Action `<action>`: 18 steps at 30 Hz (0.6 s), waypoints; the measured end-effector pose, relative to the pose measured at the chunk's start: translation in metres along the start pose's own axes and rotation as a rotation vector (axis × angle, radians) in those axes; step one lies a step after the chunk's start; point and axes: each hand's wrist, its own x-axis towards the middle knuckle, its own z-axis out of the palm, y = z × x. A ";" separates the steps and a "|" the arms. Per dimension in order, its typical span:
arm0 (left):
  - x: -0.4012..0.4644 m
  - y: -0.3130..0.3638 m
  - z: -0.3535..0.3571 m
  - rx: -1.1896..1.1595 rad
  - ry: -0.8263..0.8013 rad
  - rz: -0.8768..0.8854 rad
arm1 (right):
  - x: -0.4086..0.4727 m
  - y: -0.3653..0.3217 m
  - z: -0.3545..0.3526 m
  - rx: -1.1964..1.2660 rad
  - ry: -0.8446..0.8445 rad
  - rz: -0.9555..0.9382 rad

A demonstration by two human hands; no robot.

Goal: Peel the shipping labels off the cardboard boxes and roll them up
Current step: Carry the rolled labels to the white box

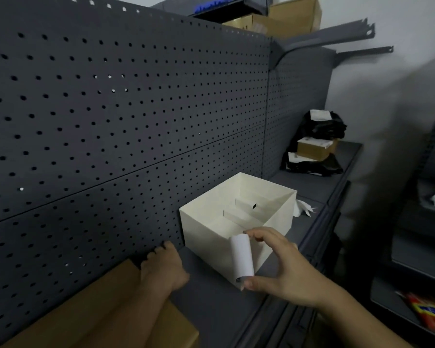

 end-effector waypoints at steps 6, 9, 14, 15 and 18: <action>0.001 0.000 0.001 -0.067 0.005 -0.015 | 0.010 0.004 0.011 0.033 0.000 0.016; 0.000 0.002 -0.001 -0.068 -0.005 -0.021 | 0.016 0.006 0.010 0.047 -0.002 0.012; -0.002 0.004 -0.005 -0.103 -0.011 -0.044 | 0.026 0.008 0.005 0.075 0.004 -0.014; -0.003 0.004 -0.007 -0.118 0.002 -0.045 | 0.027 0.008 0.004 0.082 0.001 -0.014; -0.008 0.002 -0.011 -0.217 0.049 -0.030 | 0.031 0.012 0.000 0.081 -0.004 -0.038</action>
